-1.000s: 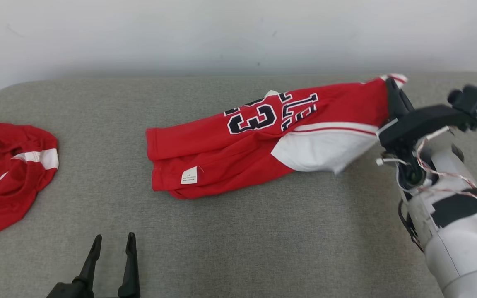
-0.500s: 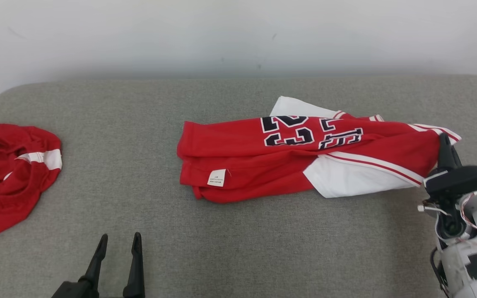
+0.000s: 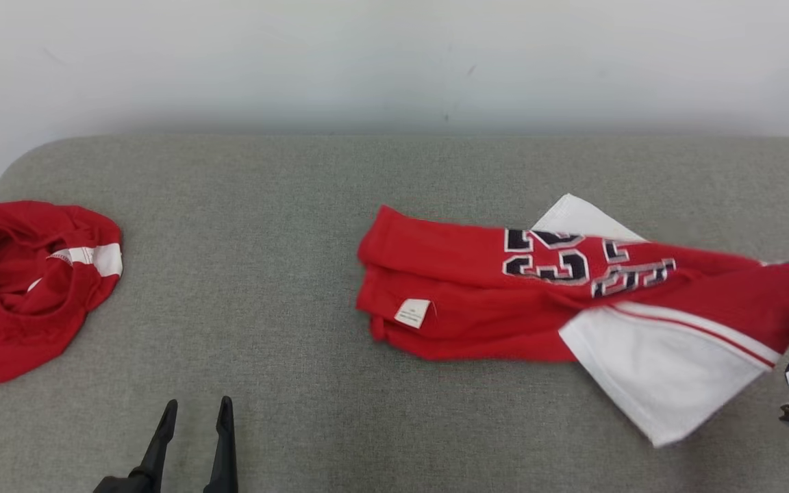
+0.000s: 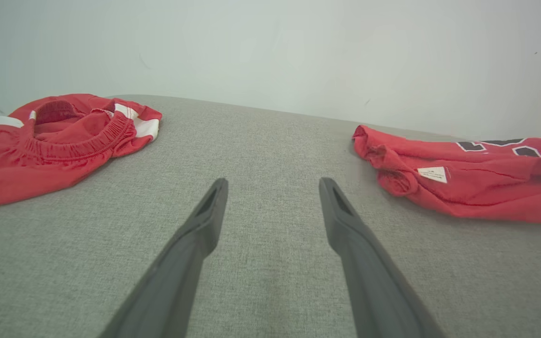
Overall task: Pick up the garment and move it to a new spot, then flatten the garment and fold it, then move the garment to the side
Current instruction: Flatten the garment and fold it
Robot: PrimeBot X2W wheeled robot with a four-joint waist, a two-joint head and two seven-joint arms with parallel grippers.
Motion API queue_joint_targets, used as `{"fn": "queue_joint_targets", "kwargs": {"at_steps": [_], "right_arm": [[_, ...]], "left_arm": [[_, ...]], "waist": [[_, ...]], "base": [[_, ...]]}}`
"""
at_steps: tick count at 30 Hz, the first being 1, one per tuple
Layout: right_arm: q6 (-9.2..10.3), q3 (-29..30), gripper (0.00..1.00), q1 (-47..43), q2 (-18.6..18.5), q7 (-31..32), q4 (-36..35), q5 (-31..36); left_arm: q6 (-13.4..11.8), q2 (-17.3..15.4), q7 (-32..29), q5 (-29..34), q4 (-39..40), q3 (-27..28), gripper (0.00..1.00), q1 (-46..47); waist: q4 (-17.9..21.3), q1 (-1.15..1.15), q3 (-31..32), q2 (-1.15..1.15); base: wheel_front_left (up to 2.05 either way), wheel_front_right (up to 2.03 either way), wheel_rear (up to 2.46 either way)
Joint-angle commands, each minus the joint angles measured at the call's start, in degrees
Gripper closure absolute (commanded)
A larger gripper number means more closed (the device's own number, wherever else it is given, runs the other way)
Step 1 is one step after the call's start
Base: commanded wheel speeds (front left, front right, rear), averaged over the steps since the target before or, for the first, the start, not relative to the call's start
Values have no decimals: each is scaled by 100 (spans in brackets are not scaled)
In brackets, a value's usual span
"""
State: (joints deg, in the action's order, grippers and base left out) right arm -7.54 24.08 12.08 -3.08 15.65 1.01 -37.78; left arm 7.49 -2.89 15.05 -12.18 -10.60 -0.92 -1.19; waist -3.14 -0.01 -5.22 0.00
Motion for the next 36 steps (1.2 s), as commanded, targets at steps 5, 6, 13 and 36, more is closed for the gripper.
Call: {"fn": "queue_joint_targets", "kwargs": {"at_steps": [5, 6, 13, 36], "right_arm": [[10, 136, 100, 331, 16, 100, 488, 449], [10, 159, 100, 437, 18, 103, 670, 623], [10, 393, 0, 1113, 14, -40, 1745, 2525], [11, -97, 0, -149, -60, -384, 225, 4166]], "left_arm": [[-6, 0, 19, 65, -3, -80, 0, 143], [-7, 0, 20, 65, -11, -106, 0, 163], [-6, 1, 19, 76, -38, -192, 0, 260], [-9, 0, 19, -30, 4, 22, 0, 144]], "waist": [[-54, 1, -104, 0], [-78, 1, -121, 0], [-260, 1, -240, 0], [122, 1, -93, 0]], "base": [[0, 0, 0], [0, 0, 0], [0, 0, 0], [0, 0, 0]]}}
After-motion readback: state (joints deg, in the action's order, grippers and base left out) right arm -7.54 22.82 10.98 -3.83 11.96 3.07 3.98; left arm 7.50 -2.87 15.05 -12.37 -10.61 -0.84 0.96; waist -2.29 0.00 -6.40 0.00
